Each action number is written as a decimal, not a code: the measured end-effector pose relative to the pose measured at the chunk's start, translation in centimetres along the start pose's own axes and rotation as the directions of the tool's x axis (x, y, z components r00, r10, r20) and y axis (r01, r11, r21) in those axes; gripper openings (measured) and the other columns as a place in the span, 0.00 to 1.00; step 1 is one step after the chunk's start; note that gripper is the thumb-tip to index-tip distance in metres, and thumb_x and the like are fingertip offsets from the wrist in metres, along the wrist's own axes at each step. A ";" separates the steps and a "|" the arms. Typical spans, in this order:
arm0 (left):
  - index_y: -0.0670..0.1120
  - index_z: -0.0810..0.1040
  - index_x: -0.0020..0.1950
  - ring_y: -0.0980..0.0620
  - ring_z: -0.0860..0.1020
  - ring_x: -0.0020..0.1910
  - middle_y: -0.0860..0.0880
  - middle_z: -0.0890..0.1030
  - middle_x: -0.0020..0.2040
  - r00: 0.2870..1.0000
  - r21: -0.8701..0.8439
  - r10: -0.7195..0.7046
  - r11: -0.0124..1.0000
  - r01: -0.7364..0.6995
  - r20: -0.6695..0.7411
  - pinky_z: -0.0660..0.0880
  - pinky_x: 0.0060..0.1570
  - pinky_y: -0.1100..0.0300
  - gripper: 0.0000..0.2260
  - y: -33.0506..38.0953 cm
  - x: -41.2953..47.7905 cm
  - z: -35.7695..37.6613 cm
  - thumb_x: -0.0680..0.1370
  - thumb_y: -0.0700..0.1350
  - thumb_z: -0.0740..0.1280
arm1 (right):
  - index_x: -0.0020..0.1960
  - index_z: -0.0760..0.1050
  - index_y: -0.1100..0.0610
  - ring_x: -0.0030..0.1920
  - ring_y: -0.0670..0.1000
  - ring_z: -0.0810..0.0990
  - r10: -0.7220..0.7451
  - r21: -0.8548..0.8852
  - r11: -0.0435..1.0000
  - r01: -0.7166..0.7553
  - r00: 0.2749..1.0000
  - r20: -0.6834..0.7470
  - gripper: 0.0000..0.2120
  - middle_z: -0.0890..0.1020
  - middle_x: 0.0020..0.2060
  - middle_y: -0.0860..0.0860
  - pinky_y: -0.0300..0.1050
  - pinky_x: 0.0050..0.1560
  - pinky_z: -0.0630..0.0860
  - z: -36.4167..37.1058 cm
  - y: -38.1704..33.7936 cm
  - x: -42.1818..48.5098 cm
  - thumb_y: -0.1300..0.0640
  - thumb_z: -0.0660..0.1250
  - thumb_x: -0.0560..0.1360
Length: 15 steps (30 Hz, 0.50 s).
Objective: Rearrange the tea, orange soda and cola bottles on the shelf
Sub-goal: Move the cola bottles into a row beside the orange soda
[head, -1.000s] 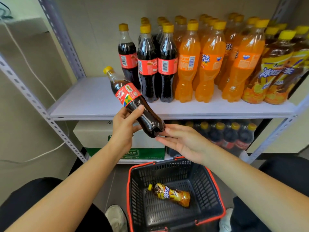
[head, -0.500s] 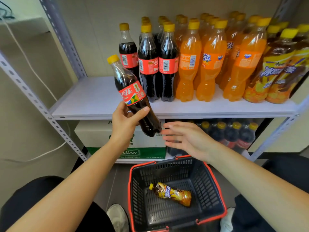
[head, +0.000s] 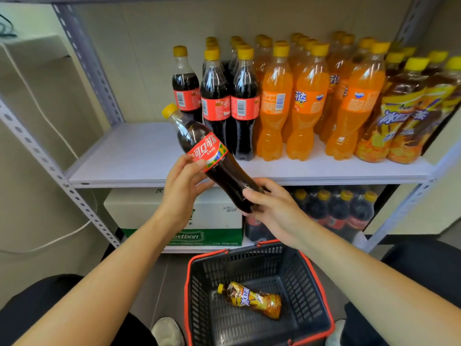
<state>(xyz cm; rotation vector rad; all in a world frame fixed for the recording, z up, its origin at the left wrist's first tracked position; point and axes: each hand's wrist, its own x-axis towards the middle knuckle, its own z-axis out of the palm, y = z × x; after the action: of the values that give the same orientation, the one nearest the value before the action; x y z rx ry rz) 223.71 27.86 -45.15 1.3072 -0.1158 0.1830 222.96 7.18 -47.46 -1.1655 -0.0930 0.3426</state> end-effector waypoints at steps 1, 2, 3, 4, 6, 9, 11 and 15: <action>0.46 0.76 0.59 0.50 0.83 0.52 0.49 0.84 0.52 1.000 -0.024 -0.002 1.000 0.002 -0.008 0.80 0.48 0.57 0.21 -0.1 0.1 0.0 0.70 0.52 0.73 | 0.65 0.74 0.64 0.50 0.57 0.84 0.007 0.009 1.000 -0.007 1.000 0.006 0.26 0.83 0.52 0.58 0.42 0.42 0.80 -0.1 -0.3 0.2 0.55 0.74 0.70; 0.45 0.75 0.60 0.49 0.83 0.53 0.49 0.84 0.53 1.000 -0.024 0.005 1.000 -0.005 -0.021 0.81 0.48 0.57 0.20 -0.2 0.2 0.1 0.71 0.50 0.74 | 0.65 0.75 0.63 0.51 0.58 0.84 0.014 0.022 1.000 -0.014 1.000 0.008 0.25 0.84 0.52 0.58 0.42 0.43 0.80 -0.2 -0.5 0.3 0.54 0.73 0.71; 0.45 0.74 0.62 0.49 0.83 0.54 0.48 0.84 0.54 0.999 -0.006 0.021 1.000 -0.021 -0.033 0.81 0.48 0.56 0.20 -0.2 0.2 0.1 0.73 0.48 0.74 | 0.65 0.76 0.62 0.51 0.59 0.84 0.023 0.041 0.999 -0.023 1.000 0.004 0.24 0.84 0.52 0.58 0.42 0.42 0.80 -0.3 -0.6 0.4 0.53 0.72 0.72; 0.45 0.73 0.63 0.48 0.83 0.55 0.48 0.83 0.55 0.998 0.022 0.041 0.999 -0.041 -0.041 0.82 0.48 0.55 0.21 -0.2 0.2 0.2 0.73 0.47 0.74 | 0.65 0.76 0.60 0.51 0.61 0.85 0.029 0.060 0.998 -0.029 1.000 -0.009 0.22 0.84 0.53 0.59 0.42 0.42 0.80 -0.5 -0.7 0.5 0.52 0.71 0.74; 0.46 0.74 0.64 0.48 0.83 0.57 0.49 0.83 0.56 0.996 0.086 0.079 0.993 -0.075 -0.042 0.82 0.47 0.55 0.23 0.1 0.2 0.3 0.72 0.50 0.76 | 0.66 0.75 0.58 0.49 0.62 0.85 0.025 0.090 0.996 -0.021 0.999 -0.040 0.18 0.82 0.56 0.61 0.44 0.44 0.81 -0.7 -0.8 0.7 0.53 0.68 0.78; 0.48 0.77 0.61 0.52 0.83 0.55 0.55 0.85 0.52 0.994 0.166 0.100 0.982 -0.093 -0.036 0.81 0.45 0.59 0.26 0.2 0.2 0.6 0.67 0.57 0.76 | 0.68 0.74 0.57 0.52 0.64 0.85 -0.008 0.112 0.994 0.014 0.998 -0.054 0.21 0.81 0.59 0.61 0.53 0.56 0.80 -1.1 -0.8 0.7 0.53 0.70 0.77; 0.49 0.76 0.63 0.54 0.83 0.55 0.55 0.85 0.53 0.995 0.186 0.101 0.978 -0.094 -0.026 0.81 0.46 0.59 0.27 0.3 0.3 0.7 0.67 0.58 0.76 | 0.69 0.73 0.57 0.54 0.66 0.85 -0.015 0.120 0.993 0.022 0.998 -0.057 0.26 0.82 0.57 0.59 0.58 0.63 0.78 -1.2 -0.6 0.6 0.56 0.73 0.72; 0.52 0.76 0.66 0.46 0.81 0.63 0.50 0.83 0.60 0.995 0.161 0.087 0.982 -0.095 0.053 0.79 0.62 0.46 0.26 0.5 0.5 0.2 0.69 0.53 0.76 | 0.68 0.73 0.60 0.51 0.65 0.85 0.023 0.166 0.986 -0.011 0.997 -0.067 0.29 0.85 0.53 0.59 0.48 0.50 0.82 -0.9 -0.2 0.5 0.57 0.74 0.70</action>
<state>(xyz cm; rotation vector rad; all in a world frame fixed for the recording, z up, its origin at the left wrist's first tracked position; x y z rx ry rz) 224.15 27.81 -44.56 1.4715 -0.2029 0.2452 223.69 6.48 -47.67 -1.0124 0.0058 0.3189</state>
